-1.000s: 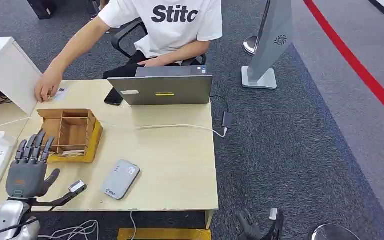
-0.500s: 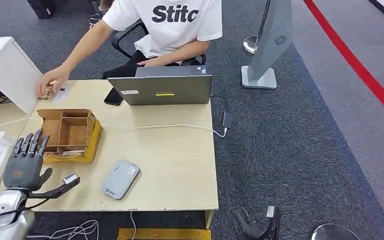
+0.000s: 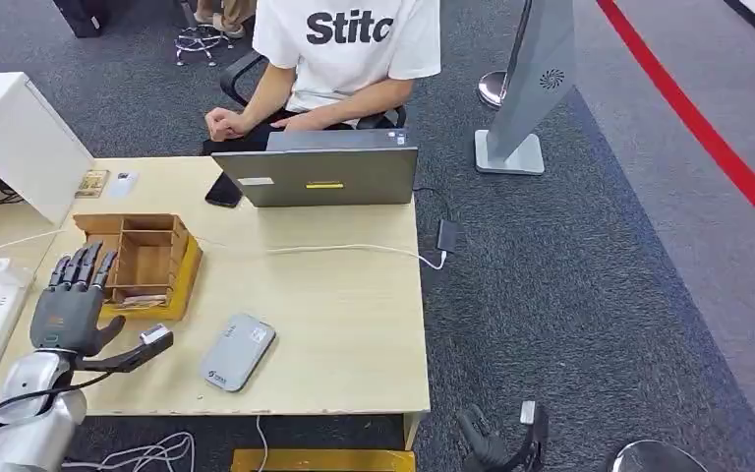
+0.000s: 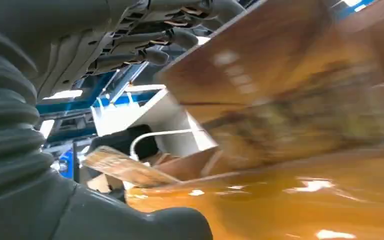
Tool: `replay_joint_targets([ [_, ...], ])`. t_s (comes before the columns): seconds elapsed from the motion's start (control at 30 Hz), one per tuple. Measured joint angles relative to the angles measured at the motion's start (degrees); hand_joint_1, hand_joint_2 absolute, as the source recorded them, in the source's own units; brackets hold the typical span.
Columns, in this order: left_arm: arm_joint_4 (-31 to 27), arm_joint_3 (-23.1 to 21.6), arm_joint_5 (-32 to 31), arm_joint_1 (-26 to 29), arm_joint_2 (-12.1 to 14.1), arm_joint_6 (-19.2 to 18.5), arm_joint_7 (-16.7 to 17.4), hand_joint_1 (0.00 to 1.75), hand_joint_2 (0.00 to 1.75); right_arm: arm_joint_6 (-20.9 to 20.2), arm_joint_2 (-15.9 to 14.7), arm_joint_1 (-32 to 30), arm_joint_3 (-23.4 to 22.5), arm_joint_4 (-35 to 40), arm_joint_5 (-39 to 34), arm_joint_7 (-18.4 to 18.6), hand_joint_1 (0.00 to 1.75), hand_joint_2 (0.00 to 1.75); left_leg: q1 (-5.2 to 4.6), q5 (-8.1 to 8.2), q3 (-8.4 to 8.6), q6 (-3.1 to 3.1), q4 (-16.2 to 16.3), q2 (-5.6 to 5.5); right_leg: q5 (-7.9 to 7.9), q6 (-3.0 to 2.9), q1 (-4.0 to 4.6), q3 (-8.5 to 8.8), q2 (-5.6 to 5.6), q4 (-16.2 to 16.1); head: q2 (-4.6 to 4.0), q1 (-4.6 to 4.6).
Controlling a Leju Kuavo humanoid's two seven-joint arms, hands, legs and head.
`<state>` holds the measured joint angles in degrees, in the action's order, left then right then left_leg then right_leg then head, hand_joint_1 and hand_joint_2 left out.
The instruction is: Pass the card to the sensor for recognition and then transmit it.
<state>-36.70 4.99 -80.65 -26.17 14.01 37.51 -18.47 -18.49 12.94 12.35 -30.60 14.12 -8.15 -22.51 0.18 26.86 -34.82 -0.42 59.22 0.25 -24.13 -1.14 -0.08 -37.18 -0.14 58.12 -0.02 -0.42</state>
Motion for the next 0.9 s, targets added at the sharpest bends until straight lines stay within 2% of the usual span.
replay_joint_targets([
  [0.2,-0.5,-1.9,0.8,0.1,-1.4,-1.1,0.6,0.0,1.75,-0.1,0.0,0.0,0.4,0.0,-0.4,-0.1,0.0,1.75,0.01,0.01,-0.01,0.0,0.0,0.0,-0.01,0.0,0.0,-0.01,0.02,0.0,0.0,0.0],
  [0.6,-2.2,-3.3,1.9,1.3,-1.8,-1.2,1.2,0.0,1.75,-0.1,0.0,0.0,0.9,0.0,-0.7,-0.2,0.0,1.75,0.01,0.0,-0.01,0.0,0.0,0.0,-0.01,0.0,0.01,0.0,0.01,0.0,0.0,0.0],
  [0.63,-2.2,-3.3,1.9,1.3,-1.8,-1.2,1.2,1.75,1.75,-0.1,0.0,0.0,0.9,0.0,-0.7,-0.2,0.0,1.75,0.01,0.0,-0.01,0.0,0.0,0.0,-0.01,0.0,0.01,0.0,0.01,0.0,0.0,0.0],
  [0.9,-2.8,-3.8,2.6,1.9,-1.6,-1.9,1.2,1.75,1.75,-0.4,0.0,0.0,0.9,0.0,-1.1,-0.3,0.0,1.75,0.01,0.0,-0.02,0.0,0.0,0.0,-0.01,0.0,0.0,-0.01,0.01,0.0,0.0,0.0],
])
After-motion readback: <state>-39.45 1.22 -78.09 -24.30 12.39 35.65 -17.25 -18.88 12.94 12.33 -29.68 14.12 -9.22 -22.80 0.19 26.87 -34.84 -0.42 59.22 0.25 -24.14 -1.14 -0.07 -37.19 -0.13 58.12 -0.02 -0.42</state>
